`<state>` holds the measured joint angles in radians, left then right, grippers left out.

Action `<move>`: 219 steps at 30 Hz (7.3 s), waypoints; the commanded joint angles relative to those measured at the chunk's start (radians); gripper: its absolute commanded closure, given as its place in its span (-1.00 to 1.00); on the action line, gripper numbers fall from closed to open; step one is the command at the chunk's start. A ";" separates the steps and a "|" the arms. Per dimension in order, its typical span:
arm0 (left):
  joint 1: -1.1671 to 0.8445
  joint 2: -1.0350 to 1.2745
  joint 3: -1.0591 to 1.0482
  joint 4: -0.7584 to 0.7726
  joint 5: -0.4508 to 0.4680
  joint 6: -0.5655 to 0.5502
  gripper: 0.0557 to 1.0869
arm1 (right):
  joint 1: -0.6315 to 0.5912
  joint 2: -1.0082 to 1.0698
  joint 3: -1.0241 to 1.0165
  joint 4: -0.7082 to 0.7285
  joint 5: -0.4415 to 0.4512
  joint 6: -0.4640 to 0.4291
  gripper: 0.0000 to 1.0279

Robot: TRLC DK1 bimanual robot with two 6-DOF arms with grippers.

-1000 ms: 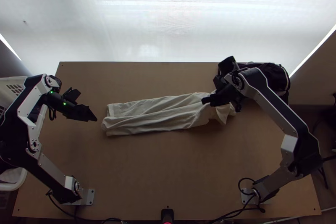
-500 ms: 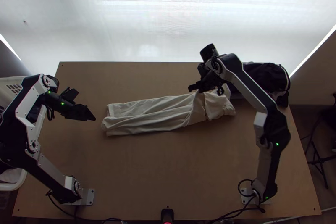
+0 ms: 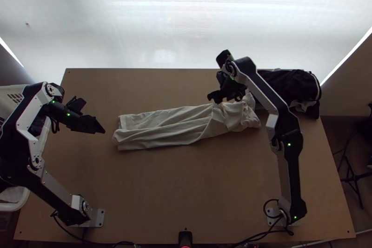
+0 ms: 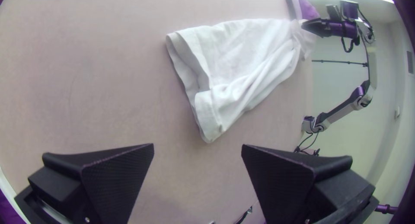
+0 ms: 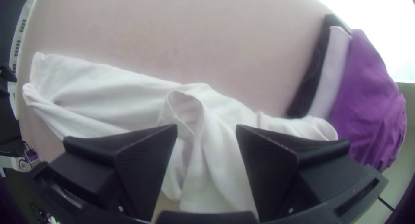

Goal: Fold the t-shirt

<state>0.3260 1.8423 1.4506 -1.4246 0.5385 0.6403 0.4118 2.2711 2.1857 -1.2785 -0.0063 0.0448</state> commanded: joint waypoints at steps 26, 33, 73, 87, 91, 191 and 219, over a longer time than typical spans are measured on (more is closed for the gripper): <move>-0.028 0.081 -0.078 0.026 0.183 -0.128 -0.91 | 0.443 -0.487 -0.507 0.261 -0.092 -0.582 -0.92; -0.042 0.078 -0.081 0.156 0.190 -0.153 -0.91 | 0.380 -0.268 -0.376 0.277 -0.241 -0.609 -0.92; -0.291 0.170 -0.068 0.374 0.279 -0.271 -0.90 | 0.257 0.096 -0.167 0.261 -0.322 -0.697 -0.92; -0.312 0.135 -0.087 0.478 0.262 -0.229 0.93 | 0.205 0.051 -0.132 0.229 -0.345 -0.655 -0.92; -0.229 0.106 -0.099 0.454 0.253 -0.179 0.93 | 0.170 -0.019 -0.144 0.214 -0.373 -0.629 -0.92; -0.912 0.592 0.837 0.820 0.354 -0.671 0.93 | -0.139 -0.765 -1.090 0.439 -0.414 -0.430 -0.92; -0.860 0.413 0.861 0.785 0.313 -0.788 -0.91 | -0.051 -0.664 -0.834 0.380 -0.416 -0.387 -0.92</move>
<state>-0.5972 2.3894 2.3154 -0.6121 0.8322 -0.1112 0.2951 1.5379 1.2087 -0.8566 -0.4183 -0.3511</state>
